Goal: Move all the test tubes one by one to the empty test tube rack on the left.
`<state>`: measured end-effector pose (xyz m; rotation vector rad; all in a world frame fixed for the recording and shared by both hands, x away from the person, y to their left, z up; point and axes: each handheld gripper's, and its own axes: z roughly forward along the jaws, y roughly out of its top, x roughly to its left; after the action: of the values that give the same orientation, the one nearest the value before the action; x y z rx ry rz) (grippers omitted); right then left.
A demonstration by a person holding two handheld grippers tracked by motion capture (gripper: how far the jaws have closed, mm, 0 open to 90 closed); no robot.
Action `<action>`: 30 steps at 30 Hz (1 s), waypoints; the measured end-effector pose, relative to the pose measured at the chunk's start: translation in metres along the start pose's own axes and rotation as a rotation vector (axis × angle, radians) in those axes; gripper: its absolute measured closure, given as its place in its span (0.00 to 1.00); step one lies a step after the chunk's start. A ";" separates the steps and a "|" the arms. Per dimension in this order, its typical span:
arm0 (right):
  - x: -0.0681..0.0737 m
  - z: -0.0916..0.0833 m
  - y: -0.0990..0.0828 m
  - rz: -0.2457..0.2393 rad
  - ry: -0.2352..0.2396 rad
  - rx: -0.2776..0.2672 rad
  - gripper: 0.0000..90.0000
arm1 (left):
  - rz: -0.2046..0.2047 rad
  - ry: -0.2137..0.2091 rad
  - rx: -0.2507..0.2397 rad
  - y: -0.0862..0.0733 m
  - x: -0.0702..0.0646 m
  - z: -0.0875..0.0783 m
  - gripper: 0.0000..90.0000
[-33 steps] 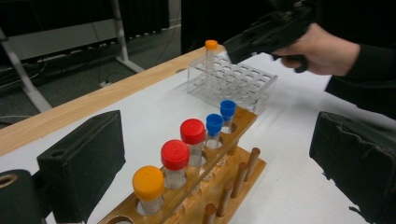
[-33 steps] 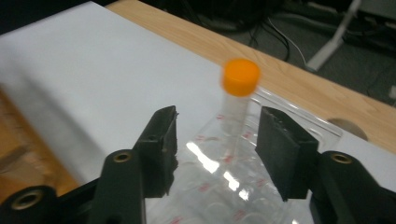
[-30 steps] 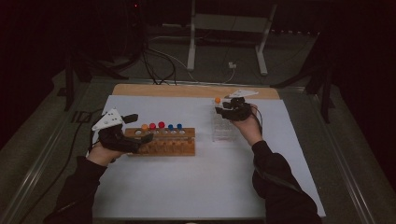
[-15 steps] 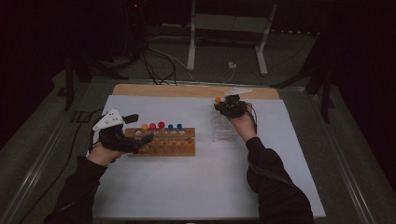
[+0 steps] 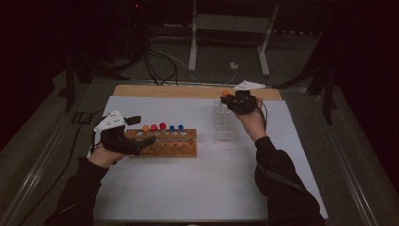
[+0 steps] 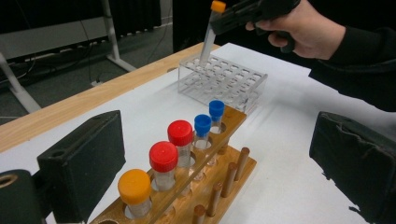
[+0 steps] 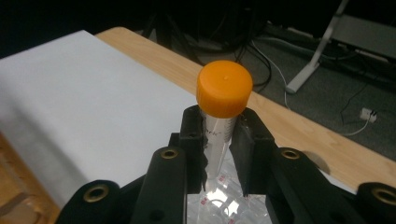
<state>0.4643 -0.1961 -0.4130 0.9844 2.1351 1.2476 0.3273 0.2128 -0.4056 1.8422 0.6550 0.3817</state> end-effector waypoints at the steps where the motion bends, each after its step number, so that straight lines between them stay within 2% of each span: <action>1: 0.001 -0.004 0.001 0.000 0.003 -0.010 0.84 | 0.003 -0.002 -0.002 0.000 -0.001 0.000 0.05; 8: 0.022 -0.032 0.000 -0.038 0.053 -0.025 0.84 | 0.006 -0.023 -0.001 0.004 -0.008 0.002 0.05; 15: 0.049 -0.060 -0.011 -0.079 0.126 -0.014 0.84 | 0.006 -0.071 -0.013 0.008 -0.017 0.006 0.05; 22: 0.077 -0.075 -0.026 -0.125 0.189 0.005 0.84 | 0.025 -0.124 0.008 0.011 -0.029 0.014 0.05; 30: 0.104 -0.082 -0.044 -0.144 0.266 0.020 0.84 | 0.036 -0.181 0.010 0.012 -0.047 0.025 0.05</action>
<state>0.3265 -0.1734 -0.4172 0.6897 2.3761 1.3501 0.3068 0.1630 -0.4006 1.8743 0.5015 0.2323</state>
